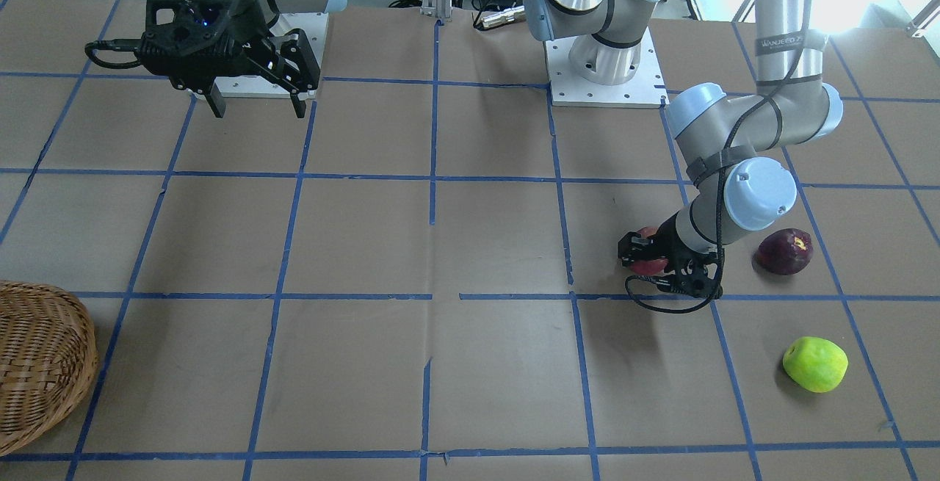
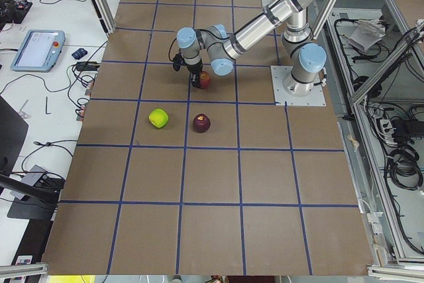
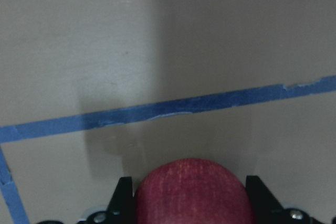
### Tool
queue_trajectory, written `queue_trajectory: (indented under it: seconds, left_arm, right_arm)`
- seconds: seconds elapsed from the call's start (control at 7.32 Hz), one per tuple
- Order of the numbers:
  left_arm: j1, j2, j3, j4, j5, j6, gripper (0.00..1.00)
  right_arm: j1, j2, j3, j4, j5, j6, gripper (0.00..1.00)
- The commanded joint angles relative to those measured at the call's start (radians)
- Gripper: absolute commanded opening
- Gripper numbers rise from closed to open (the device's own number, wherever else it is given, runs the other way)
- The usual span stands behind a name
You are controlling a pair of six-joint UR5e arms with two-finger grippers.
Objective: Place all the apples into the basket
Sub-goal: 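Carry the red-yellow apple toward the right gripper and set it down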
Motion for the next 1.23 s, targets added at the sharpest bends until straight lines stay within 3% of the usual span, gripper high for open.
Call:
queue_trajectory:
  seconds: [0.0,0.27,0.68,0.96,1.09]
  left_arm:
    - [-0.085,0.019,0.106,-0.097,-0.077,-0.119,0.0]
    - [-0.351,0.01,0.278,-0.141,-0.103,-0.407,0.0]
    - [-0.582,-0.111,0.303,-0.015,-0.169,-0.691,0.0]
    - [-0.662,-0.182,0.3,0.047,-0.161,-0.736,0.0]
    - [-0.684,-0.211,0.297,0.07,-0.124,-0.732,0.35]
  right_arm:
    - [0.001,-0.002,0.002,-0.001,0.002,0.0,1.0]
    - [0.0,0.001,0.001,0.0,0.002,0.0,1.0]
    - [-0.008,0.003,0.002,0.002,0.0,-0.002,1.0]
    - [-0.007,0.004,0.002,0.002,0.002,0.0,1.0]
    - [-0.002,0.005,0.002,0.0,0.002,0.0,1.0]
